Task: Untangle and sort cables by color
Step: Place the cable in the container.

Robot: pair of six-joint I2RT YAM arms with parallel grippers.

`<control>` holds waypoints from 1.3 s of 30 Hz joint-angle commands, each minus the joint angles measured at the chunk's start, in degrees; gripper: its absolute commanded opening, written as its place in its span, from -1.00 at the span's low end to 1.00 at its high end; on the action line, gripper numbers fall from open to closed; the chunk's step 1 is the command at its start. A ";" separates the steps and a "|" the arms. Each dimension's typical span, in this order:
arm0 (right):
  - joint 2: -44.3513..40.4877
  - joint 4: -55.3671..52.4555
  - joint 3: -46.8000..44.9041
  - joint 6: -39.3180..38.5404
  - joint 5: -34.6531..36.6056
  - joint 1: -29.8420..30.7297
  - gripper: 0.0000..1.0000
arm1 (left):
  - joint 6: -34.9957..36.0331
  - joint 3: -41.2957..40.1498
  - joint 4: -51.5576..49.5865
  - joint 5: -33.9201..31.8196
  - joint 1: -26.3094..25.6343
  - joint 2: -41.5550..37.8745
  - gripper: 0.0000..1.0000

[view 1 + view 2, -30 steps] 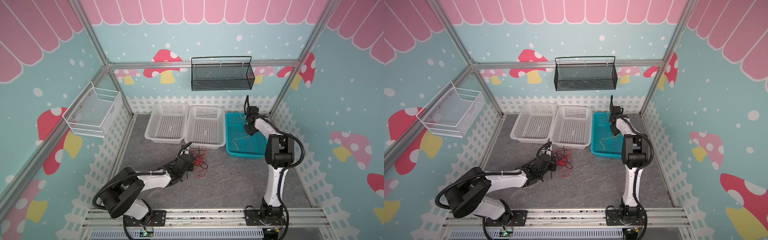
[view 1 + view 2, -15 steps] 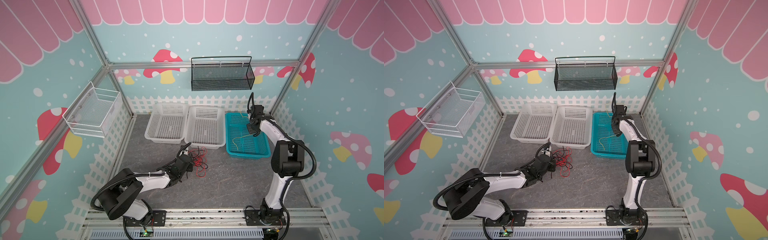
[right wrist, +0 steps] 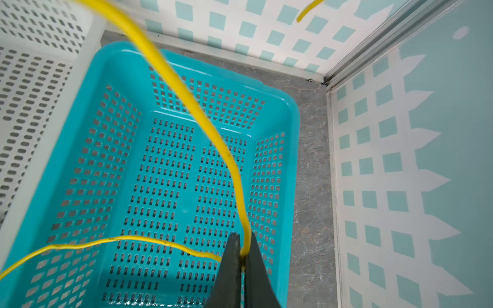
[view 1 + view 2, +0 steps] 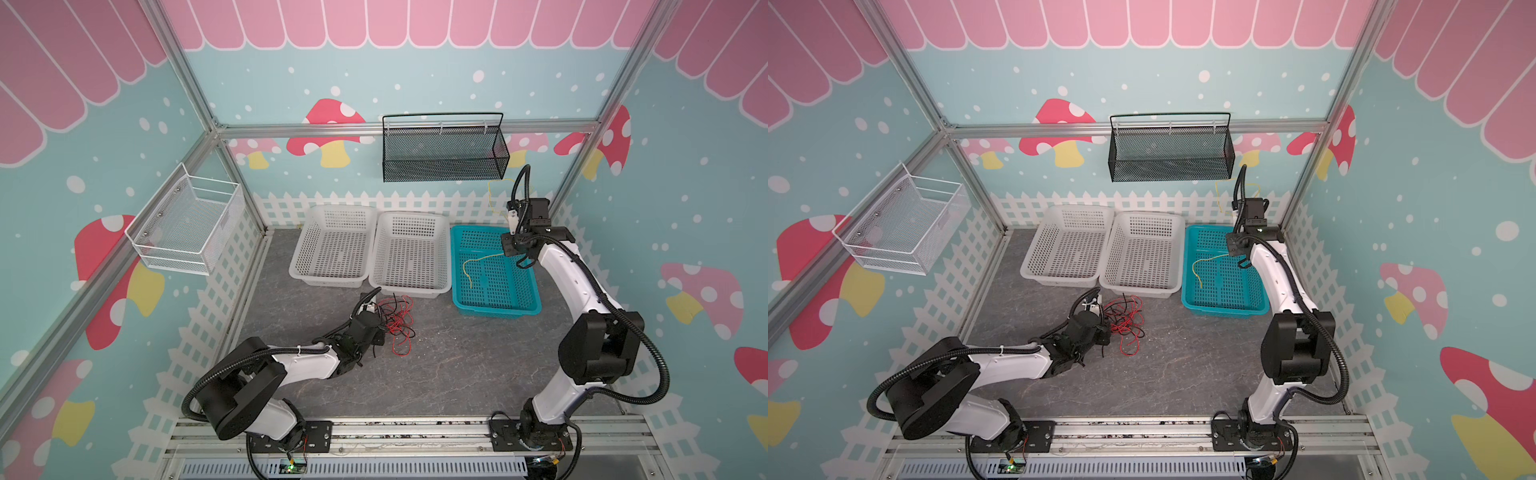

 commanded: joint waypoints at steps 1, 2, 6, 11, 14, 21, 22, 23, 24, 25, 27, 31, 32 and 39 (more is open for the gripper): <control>-2.06 -5.42 -2.18 1.45 -4.00 -0.05 -0.98 | -0.30 -0.48 1.76 1.84 -0.17 -0.05 -1.00; -2.64 -5.81 -2.41 1.41 -5.72 -0.11 -0.98 | -0.34 -0.48 1.85 2.02 -0.17 -0.01 -1.00; -4.99 -7.41 -3.23 2.24 -12.67 -0.11 -0.96 | -0.48 -1.25 2.62 1.92 -0.17 -0.31 -1.00; -7.65 -8.35 -8.45 4.61 -18.16 -0.04 -0.93 | -1.01 -2.69 4.56 1.81 -0.17 -0.49 -1.00; -10.18 -6.43 -14.54 6.51 -19.17 -0.02 -0.93 | -0.49 -2.68 4.58 1.66 -0.17 -0.23 -1.00; -13.46 -3.24 -23.09 8.44 -21.11 -0.03 -0.71 | 0.75 -2.42 5.02 1.95 -0.17 0.06 -1.00; -13.51 -2.98 -23.71 8.44 -21.26 -0.07 -0.67 | 0.83 -2.41 5.16 1.95 -0.17 0.12 -1.00; -13.25 -2.87 -24.18 8.52 -20.95 -0.02 -0.64 | 0.84 -2.47 5.35 2.03 -0.17 0.12 -1.00; -13.02 -2.58 -24.51 8.55 -20.75 -0.03 -0.60 | 0.76 -2.50 5.48 2.11 -0.17 0.13 -1.00; -12.79 -2.40 -24.68 8.53 -20.31 -0.03 -0.55 | 0.67 -2.58 5.61 2.13 -0.17 0.13 -1.00; -12.53 -1.48 -24.92 8.79 -19.62 -0.09 -0.47 | 0.49 -2.93 6.21 2.20 -0.17 0.12 -1.00; -12.87 0.07 -24.56 9.05 -18.80 -0.05 -0.30 | 0.24 -3.40 6.29 2.05 -0.17 0.04 -1.00; -13.08 0.16 -24.29 9.20 -18.27 -0.06 -0.27 | 0.23 -3.51 6.45 2.04 -0.21 -0.05 -1.00; -18.34 0.39 -25.99 11.26 -16.80 -0.02 -0.14 | 0.41 -3.56 6.42 1.81 -0.17 -0.31 -1.00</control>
